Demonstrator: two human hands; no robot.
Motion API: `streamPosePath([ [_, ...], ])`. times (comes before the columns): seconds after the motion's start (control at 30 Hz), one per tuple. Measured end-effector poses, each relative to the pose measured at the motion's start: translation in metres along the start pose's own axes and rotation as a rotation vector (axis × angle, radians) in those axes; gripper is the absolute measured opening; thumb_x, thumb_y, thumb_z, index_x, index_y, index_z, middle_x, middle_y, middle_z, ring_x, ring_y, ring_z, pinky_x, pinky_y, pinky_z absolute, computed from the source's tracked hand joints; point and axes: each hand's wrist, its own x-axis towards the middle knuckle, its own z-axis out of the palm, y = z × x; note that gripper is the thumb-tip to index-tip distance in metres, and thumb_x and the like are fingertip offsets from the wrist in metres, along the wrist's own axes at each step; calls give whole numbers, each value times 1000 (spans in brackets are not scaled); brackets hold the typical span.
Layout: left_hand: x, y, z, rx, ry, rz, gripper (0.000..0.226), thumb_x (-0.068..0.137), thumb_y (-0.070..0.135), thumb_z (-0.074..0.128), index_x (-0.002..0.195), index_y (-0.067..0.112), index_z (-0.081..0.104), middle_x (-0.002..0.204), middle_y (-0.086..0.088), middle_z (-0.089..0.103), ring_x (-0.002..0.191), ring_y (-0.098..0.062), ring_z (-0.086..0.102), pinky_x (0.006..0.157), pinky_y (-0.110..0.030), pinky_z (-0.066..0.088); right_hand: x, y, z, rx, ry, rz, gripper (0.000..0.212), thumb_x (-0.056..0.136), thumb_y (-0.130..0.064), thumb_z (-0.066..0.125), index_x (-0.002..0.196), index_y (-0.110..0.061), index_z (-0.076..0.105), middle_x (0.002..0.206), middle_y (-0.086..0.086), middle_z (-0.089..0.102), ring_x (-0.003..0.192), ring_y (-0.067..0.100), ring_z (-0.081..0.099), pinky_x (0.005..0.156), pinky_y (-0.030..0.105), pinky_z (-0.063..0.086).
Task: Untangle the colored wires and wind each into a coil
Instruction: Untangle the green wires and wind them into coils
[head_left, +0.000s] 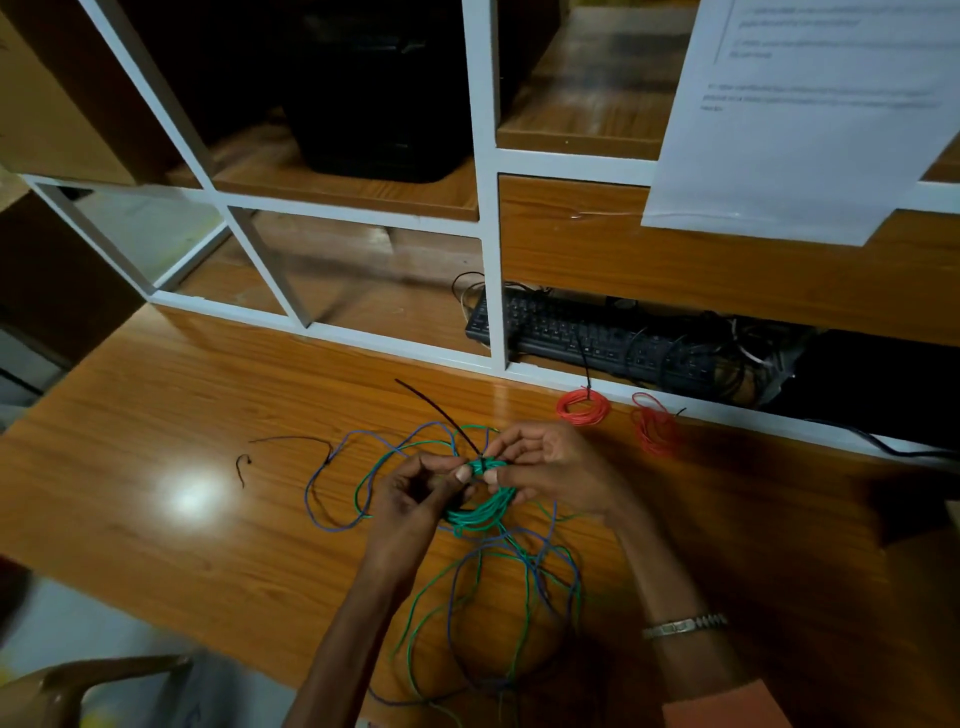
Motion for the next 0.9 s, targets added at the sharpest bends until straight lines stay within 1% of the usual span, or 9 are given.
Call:
streamPosePath([
  [0.07, 0, 0, 2, 16, -9, 3, 13, 91, -1, 71, 101, -9, 69, 80, -12, 75, 76, -18, 74, 70, -24, 58, 2, 1, 0, -12, -13, 6, 25, 85, -4, 81, 108, -3, 71, 90, 7, 68, 81, 15, 70, 60, 28, 57],
  [0.17, 1, 0, 5, 31, 9, 2, 6, 91, -1, 72, 97, -2, 71, 84, -14, 76, 80, -21, 75, 73, -27, 60, 6, 8, 3, -43, 21, -24, 24, 82, -6, 83, 102, -8, 70, 91, 14, 69, 79, 14, 69, 58, 30, 54],
  [0.3, 7, -3, 7, 81, -19, -8, 8, 87, 15, 78, 93, 10, 76, 92, -14, 76, 88, -27, 73, 81, -39, 59, 7, 17, -1, -3, 58, -57, 26, 77, -5, 88, 94, -6, 69, 88, 11, 72, 79, 11, 69, 57, 22, 50],
  [0.4, 10, -4, 17, 85, -9, -44, 21, 88, 24, 75, 101, 8, 73, 84, 1, 71, 83, -15, 68, 76, -36, 56, 6, 22, -7, -40, 51, -67, 31, 72, -3, 91, 96, -2, 71, 86, 9, 71, 82, 11, 66, 69, 20, 52],
  [0.47, 13, -8, 25, 112, -27, -59, 10, 94, 24, 73, 97, 15, 77, 82, 1, 72, 80, -12, 68, 69, -32, 55, 3, 24, -9, -43, 46, -56, 34, 71, -3, 92, 97, -2, 70, 86, 5, 70, 83, 11, 66, 74, 23, 52],
  [0.53, 13, -12, 33, 124, -34, -52, 12, 97, 20, 71, 90, 20, 81, 83, -1, 75, 78, -12, 70, 65, -30, 56, 0, 28, -11, 4, 64, -15, 37, 73, -8, 92, 101, -6, 69, 90, 5, 72, 84, 12, 67, 71, 24, 52],
  [0.67, 16, -16, 40, 98, -14, -68, 11, 98, 19, 72, 96, 16, 82, 91, -10, 78, 84, -16, 72, 71, -35, 60, -4, 31, -14, 93, 139, 23, 26, 85, -27, 85, 101, -12, 70, 102, 8, 78, 87, 12, 70, 71, 28, 52],
  [0.77, 24, -18, 37, 198, -14, 0, 12, 97, 24, 74, 99, 14, 81, 94, -11, 79, 86, -17, 70, 67, -30, 53, -4, 31, -11, 94, 123, 33, 21, 91, -25, 78, 106, -10, 75, 107, 8, 78, 93, 11, 70, 76, 26, 52],
  [0.9, 28, -14, 36, 181, -4, 7, 13, 98, 11, 70, 94, -2, 73, 84, -7, 73, 78, -12, 63, 68, -24, 47, 0, 36, -3, 144, 93, 75, 8, 92, -22, 75, 94, -16, 79, 91, 8, 74, 88, 13, 67, 75, 33, 50],
])
